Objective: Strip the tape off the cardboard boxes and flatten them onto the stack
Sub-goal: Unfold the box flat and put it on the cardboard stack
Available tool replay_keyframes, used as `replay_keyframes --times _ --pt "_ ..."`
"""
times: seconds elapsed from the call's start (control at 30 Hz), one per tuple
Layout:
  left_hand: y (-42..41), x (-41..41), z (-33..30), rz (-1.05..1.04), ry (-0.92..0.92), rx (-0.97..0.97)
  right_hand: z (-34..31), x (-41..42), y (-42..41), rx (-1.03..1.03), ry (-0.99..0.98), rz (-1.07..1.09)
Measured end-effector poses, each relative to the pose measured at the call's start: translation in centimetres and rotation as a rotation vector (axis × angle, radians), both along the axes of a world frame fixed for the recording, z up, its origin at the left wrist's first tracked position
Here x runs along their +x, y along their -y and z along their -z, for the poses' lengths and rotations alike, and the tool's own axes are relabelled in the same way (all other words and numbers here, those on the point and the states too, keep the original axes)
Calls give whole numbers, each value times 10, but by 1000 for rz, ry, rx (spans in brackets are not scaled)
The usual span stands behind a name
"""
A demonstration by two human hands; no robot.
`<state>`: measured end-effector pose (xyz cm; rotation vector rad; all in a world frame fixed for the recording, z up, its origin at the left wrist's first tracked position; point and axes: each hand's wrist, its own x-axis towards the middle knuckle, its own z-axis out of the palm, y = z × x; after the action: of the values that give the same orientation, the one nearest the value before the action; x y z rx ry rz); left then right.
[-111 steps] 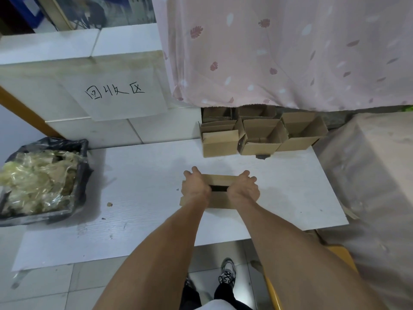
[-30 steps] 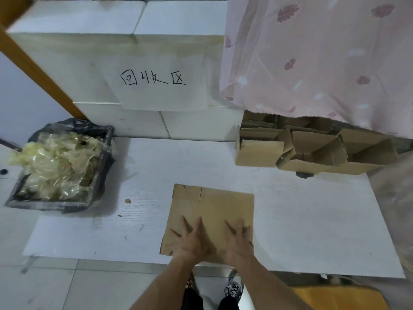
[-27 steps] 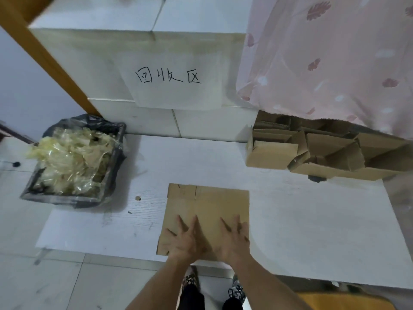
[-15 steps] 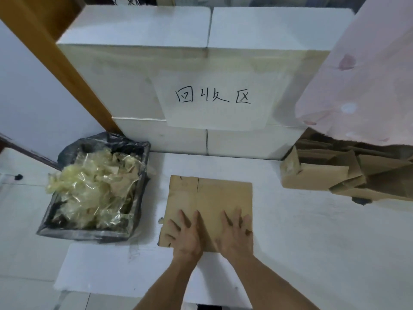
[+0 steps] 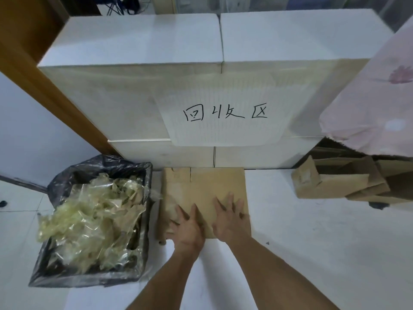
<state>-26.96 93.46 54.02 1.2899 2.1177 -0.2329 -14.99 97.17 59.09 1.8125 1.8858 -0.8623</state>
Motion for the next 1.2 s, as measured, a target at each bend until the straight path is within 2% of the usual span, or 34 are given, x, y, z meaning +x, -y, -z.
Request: replay_keyframes --times 0.27,0.53,0.67,0.9,1.2 --pt "-15 3 -12 -16 -11 -110 13 -7 -8 -67 -23 70" --pt "-10 15 -24 -47 -74 -92 16 7 14 40 -63 54" --pt "-4 29 -35 -36 -102 -103 8 33 39 23 -92 142" --pt "-4 85 -95 -4 -50 -48 -32 91 56 14 -75 246" --pt "25 202 -155 134 -3 67 -96 197 71 134 -56 331"
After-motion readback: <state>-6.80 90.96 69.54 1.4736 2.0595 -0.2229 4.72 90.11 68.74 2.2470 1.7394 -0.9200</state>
